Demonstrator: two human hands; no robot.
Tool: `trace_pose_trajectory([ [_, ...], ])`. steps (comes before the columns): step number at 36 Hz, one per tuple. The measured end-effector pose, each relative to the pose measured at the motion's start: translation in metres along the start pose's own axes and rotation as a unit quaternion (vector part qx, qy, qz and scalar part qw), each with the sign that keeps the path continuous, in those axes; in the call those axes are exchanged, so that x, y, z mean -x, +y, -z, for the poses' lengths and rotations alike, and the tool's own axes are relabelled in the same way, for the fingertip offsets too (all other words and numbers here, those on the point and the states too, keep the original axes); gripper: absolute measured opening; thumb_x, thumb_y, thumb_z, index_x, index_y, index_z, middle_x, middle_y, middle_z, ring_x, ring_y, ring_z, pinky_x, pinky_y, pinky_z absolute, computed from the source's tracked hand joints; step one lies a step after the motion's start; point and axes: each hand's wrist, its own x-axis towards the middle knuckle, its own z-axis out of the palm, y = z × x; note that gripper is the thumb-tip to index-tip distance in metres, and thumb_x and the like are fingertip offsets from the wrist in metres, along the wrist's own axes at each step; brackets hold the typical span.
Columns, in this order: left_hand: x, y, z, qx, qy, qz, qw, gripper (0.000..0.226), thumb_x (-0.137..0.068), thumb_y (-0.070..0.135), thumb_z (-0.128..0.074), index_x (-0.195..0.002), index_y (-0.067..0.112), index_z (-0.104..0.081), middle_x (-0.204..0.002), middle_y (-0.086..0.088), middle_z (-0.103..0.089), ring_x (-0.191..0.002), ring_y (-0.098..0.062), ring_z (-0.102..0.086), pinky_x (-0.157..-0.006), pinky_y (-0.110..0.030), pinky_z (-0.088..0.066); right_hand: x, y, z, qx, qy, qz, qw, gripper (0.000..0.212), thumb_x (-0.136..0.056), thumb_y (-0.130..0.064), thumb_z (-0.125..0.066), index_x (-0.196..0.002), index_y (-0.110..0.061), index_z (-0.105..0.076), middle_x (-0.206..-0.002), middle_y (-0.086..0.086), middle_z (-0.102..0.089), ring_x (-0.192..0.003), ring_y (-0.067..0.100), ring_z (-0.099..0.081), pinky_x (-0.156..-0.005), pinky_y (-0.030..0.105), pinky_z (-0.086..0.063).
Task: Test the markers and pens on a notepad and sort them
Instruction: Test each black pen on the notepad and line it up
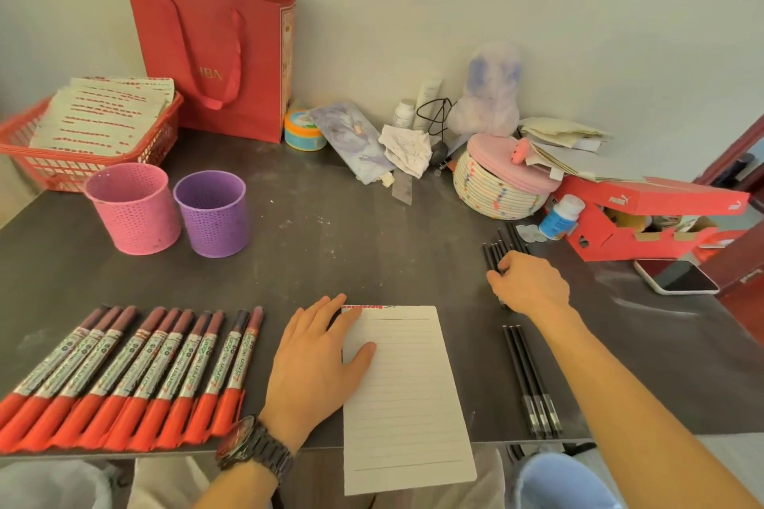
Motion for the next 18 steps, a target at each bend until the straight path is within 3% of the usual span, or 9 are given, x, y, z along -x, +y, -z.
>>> trace_pose_trajectory([
  [7,0.000,0.000,-0.001,0.001,0.003,0.002,1.000,0.061,-0.094,0.066,-0.037,-0.148,0.038,-0.039,-0.160,0.014,-0.027,-0.149,-0.010,-0.019,-0.118,-0.030,0.003,-0.007,-0.011,-0.008,0.046,-0.011,-0.023,0.999,0.036,-0.096,-0.045,-0.055,-0.115,-0.016,-0.064,-0.120,0.013,-0.065,-0.111,0.036,-0.061,-0.085,0.041,-0.050],
  [11,-0.001,-0.001,-0.001,-0.001,0.001,-0.001,1.000,0.061,-0.095,0.065,-0.037,-0.149,0.038,-0.037,-0.161,0.014,-0.026,-0.149,-0.010,-0.017,-0.118,-0.030,0.003,-0.006,-0.012,-0.010,0.017,-0.008,-0.032,0.999,0.032,-0.097,-0.039,-0.051,-0.108,-0.011,-0.064,-0.112,0.014,-0.066,-0.107,0.038,-0.062,-0.082,0.040,-0.049],
  [15,0.000,-0.001,-0.001,-0.002,0.002,-0.003,1.000,0.061,-0.095,0.065,-0.036,-0.149,0.038,-0.036,-0.161,0.014,-0.025,-0.149,-0.009,-0.016,-0.117,-0.029,0.005,0.003,-0.017,-0.009,-0.167,0.027,-0.012,0.986,0.030,-0.100,-0.032,-0.048,-0.083,-0.012,-0.061,-0.083,0.007,-0.067,-0.083,0.030,-0.059,-0.075,0.037,-0.045],
  [18,0.001,-0.001,-0.001,-0.001,0.004,-0.005,1.000,0.060,-0.095,0.065,-0.036,-0.149,0.038,-0.036,-0.161,0.014,-0.024,-0.150,-0.009,-0.015,-0.117,-0.029,0.006,0.026,-0.031,-0.009,-0.398,0.013,-0.023,0.917,0.026,-0.099,-0.024,-0.049,-0.083,-0.008,-0.062,-0.060,0.001,-0.061,-0.059,0.016,-0.058,-0.068,0.039,-0.052],
])
